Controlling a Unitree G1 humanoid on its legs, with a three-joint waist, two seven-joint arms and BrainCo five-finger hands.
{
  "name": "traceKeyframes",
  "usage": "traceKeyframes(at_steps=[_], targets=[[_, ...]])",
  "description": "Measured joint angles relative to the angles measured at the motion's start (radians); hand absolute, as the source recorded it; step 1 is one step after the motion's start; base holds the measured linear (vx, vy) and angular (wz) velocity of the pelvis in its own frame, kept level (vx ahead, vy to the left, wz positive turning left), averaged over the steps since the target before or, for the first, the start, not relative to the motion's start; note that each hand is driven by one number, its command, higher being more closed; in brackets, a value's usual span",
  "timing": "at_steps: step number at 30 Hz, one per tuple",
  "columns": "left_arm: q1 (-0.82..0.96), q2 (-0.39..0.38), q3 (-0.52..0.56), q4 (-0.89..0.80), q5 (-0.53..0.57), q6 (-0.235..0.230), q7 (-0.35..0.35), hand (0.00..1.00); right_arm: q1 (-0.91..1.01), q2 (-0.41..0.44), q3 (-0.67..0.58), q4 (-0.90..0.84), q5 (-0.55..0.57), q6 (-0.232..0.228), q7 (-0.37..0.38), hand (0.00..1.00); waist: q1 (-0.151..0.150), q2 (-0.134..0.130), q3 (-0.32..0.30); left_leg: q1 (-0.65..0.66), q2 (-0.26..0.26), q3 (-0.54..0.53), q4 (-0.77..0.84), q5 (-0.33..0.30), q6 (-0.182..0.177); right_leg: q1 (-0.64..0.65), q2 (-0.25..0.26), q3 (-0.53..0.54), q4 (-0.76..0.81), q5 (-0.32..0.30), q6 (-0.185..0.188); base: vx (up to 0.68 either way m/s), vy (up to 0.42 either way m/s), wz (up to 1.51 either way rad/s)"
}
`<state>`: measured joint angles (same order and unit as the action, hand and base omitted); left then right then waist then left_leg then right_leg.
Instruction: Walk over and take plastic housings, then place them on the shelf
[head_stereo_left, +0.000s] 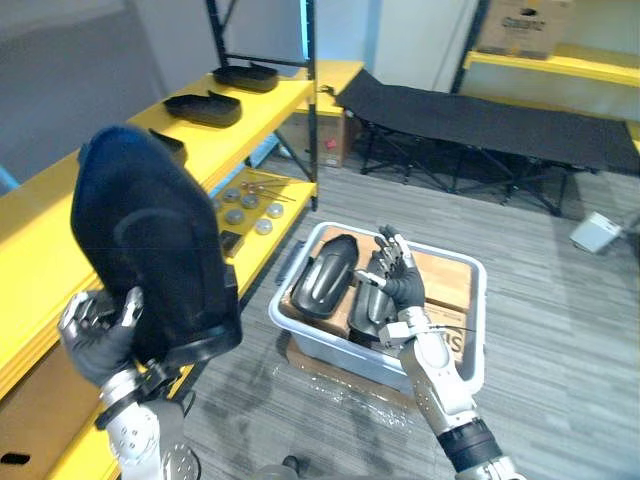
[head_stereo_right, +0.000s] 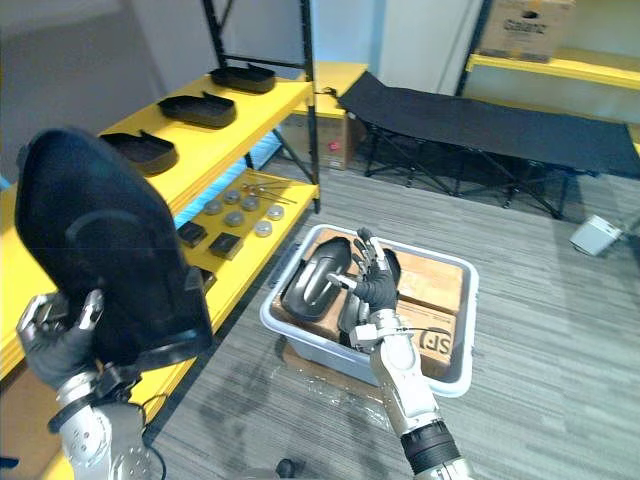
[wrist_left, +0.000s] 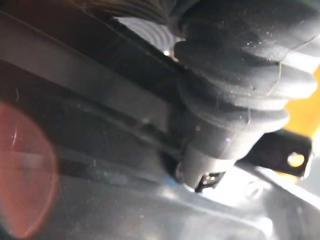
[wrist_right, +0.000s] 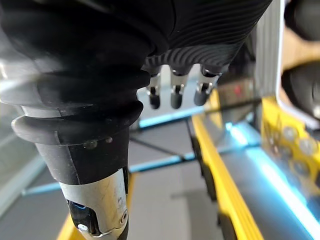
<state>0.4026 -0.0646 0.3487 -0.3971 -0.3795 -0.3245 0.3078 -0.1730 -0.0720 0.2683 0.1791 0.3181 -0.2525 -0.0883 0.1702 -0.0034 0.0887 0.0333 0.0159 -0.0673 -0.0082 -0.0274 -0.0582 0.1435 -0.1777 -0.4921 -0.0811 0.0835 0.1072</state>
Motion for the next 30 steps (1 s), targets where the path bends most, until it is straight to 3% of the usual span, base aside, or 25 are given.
traceKeyframes(at_steps=[3, 6, 9, 12, 14, 15, 17, 19, 23, 24, 26, 30], targets=[[0.034, -0.023, 0.020, -0.022, -0.019, 0.000, -0.017, 1.00, 0.001, 0.000, -0.003, 0.010, 0.001, 0.029, 0.002, 0.00, 0.009, -0.001, -0.002, -0.018, -0.012, -0.032, 0.006, -0.007, 0.009, 0.035, -0.013, -0.072, 0.000, -0.016, 0.009, -0.01, 0.005, 0.68], [0.020, -0.023, 0.020, -0.024, -0.046, 0.000, -0.105, 1.00, 0.017, -0.016, -0.064, 0.028, -0.023, 0.036, -0.005, 0.00, -0.014, -0.004, -0.004, -0.039, 0.002, 0.047, 0.009, 0.024, 0.009, 0.103, -0.026, -0.217, 0.004, -0.027, 0.028, 0.03, 0.039, 1.18], [0.028, -0.023, 0.019, -0.027, -0.054, 0.000, -0.165, 1.00, 0.020, -0.025, -0.104, 0.028, -0.057, 0.035, -0.023, 0.00, 0.000, 0.003, -0.004, -0.031, -0.020, -0.005, -0.041, 0.058, 0.015, 0.097, -0.056, -0.221, 0.064, -0.047, 0.031, 0.07, 0.101, 0.66], [0.024, -0.020, 0.009, -0.033, -0.055, 0.000, -0.185, 1.00, 0.025, -0.025, -0.117, 0.020, -0.057, 0.035, -0.022, 0.00, -0.005, 0.004, -0.004, -0.030, -0.028, -0.041, -0.064, 0.076, 0.022, 0.068, -0.081, -0.152, 0.148, -0.075, 0.019, 0.09, 0.099, 0.53], [-0.018, 0.001, -0.032, -0.031, -0.054, 0.001, -0.211, 1.00, 0.063, -0.025, -0.162, -0.024, -0.058, 0.035, -0.021, 0.00, -0.026, 0.004, -0.002, -0.033, -0.034, -0.116, -0.063, 0.091, 0.025, 0.048, -0.091, -0.012, 0.253, -0.109, -0.022, 0.11, 0.051, 0.88], [-0.035, 0.015, -0.044, -0.029, -0.053, 0.001, -0.212, 1.00, 0.071, -0.025, -0.173, -0.033, -0.057, 0.035, -0.020, 0.00, -0.029, 0.001, -0.001, -0.033, -0.035, -0.130, -0.062, 0.093, 0.024, 0.043, -0.091, 0.019, 0.275, -0.130, -0.024, 0.09, -0.029, 0.86], [-0.092, 0.064, -0.057, -0.008, -0.053, 0.002, -0.214, 1.00, 0.081, -0.024, -0.187, -0.062, -0.057, 0.031, -0.003, 0.00, -0.048, -0.028, 0.007, -0.038, -0.058, -0.173, -0.050, 0.099, 0.018, 0.055, -0.088, 0.072, 0.294, -0.202, -0.034, 0.05, -0.109, 0.62], [-0.107, 0.067, -0.058, 0.008, -0.052, 0.007, -0.214, 1.00, 0.081, -0.025, -0.197, -0.070, -0.057, 0.030, 0.039, 0.00, -0.048, -0.044, 0.006, -0.070, -0.067, -0.166, -0.009, 0.101, 0.015, 0.071, -0.081, 0.081, 0.258, -0.217, -0.018, 0.00, -0.123, 0.17], [-0.103, 0.053, -0.077, 0.027, -0.052, 0.029, -0.215, 1.00, 0.083, -0.040, -0.236, -0.105, -0.056, 0.029, 0.097, 0.00, -0.069, 0.021, 0.065, -0.088, -0.035, -0.110, 0.014, 0.118, -0.012, 0.096, -0.050, 0.078, 0.220, -0.250, 0.031, -0.13, -0.104, 0.06], [-0.104, 0.053, -0.079, 0.027, -0.052, 0.028, -0.216, 1.00, 0.084, -0.042, -0.238, -0.109, -0.056, 0.029, 0.103, 0.00, -0.074, 0.026, 0.071, -0.087, -0.030, -0.089, 0.012, 0.116, -0.014, 0.101, -0.047, 0.075, 0.217, -0.259, 0.039, -0.18, -0.048, 0.15], [-0.101, 0.050, -0.087, 0.032, -0.051, 0.028, -0.222, 1.00, 0.111, -0.053, -0.245, -0.130, -0.054, 0.025, 0.118, 0.00, -0.079, 0.050, 0.074, -0.089, -0.004, -0.035, 0.011, 0.117, -0.016, 0.101, -0.033, 0.071, 0.229, -0.275, 0.035, -0.21, -0.033, 0.10], [-0.100, 0.050, -0.078, 0.030, -0.043, 0.018, -0.230, 1.00, 0.124, -0.044, -0.250, -0.136, -0.035, -0.030, 0.150, 0.00, -0.075, 0.041, 0.071, -0.089, -0.002, 0.040, 0.016, 0.120, -0.016, 0.101, -0.058, 0.049, 0.242, -0.303, 0.035, -0.08, 0.016, 0.14]])
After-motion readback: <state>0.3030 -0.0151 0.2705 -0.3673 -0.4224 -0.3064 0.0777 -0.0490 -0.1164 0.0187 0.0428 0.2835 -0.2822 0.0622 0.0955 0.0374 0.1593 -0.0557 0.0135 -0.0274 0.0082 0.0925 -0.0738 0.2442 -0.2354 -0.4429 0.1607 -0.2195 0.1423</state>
